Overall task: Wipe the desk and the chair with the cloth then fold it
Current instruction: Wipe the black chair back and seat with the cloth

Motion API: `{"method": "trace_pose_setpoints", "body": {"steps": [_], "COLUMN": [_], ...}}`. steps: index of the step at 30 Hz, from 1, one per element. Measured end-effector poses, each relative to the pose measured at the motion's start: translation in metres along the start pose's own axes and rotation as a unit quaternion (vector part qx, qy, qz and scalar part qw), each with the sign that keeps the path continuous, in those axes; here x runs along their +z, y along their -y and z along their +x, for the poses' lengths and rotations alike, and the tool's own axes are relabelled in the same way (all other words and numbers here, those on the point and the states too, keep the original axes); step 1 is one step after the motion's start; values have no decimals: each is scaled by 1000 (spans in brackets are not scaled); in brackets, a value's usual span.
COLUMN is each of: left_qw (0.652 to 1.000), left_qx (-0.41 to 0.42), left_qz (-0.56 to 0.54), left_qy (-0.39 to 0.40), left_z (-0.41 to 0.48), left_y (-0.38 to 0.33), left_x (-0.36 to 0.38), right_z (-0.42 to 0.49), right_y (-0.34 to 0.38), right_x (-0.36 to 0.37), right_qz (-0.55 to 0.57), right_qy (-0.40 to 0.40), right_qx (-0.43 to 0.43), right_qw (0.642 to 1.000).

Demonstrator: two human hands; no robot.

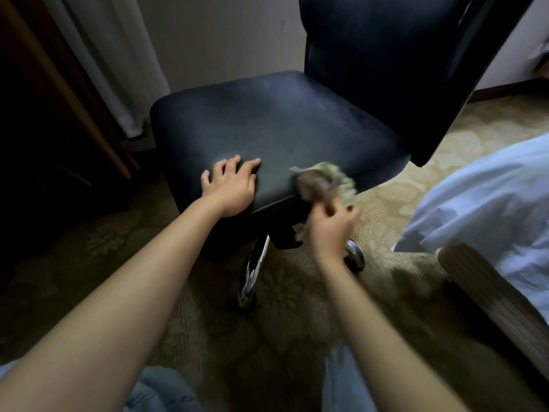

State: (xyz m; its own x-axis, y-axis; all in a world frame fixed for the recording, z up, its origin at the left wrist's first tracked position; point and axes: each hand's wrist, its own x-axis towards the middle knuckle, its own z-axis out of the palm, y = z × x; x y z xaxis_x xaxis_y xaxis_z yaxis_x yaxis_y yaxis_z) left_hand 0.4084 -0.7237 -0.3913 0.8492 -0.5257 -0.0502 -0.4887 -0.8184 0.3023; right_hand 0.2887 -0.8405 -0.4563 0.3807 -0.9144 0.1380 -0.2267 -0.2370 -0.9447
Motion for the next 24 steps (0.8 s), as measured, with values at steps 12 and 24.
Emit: {"method": "trace_pose_setpoints", "body": {"steps": [12, 24], "left_qw": [1000, 1000], "left_qx": [-9, -17], "left_qz": [16, -10], "left_qy": [-2, -21], "left_z": [1, 3], "left_y": [4, 1], "left_x": [-1, 7], "right_z": [-35, -16], "right_y": [-18, -9], "right_x": [18, 14], "right_qz": [178, 133], "right_qy": [8, -50], "right_qx": [62, 33], "right_qw": [982, 989]}}
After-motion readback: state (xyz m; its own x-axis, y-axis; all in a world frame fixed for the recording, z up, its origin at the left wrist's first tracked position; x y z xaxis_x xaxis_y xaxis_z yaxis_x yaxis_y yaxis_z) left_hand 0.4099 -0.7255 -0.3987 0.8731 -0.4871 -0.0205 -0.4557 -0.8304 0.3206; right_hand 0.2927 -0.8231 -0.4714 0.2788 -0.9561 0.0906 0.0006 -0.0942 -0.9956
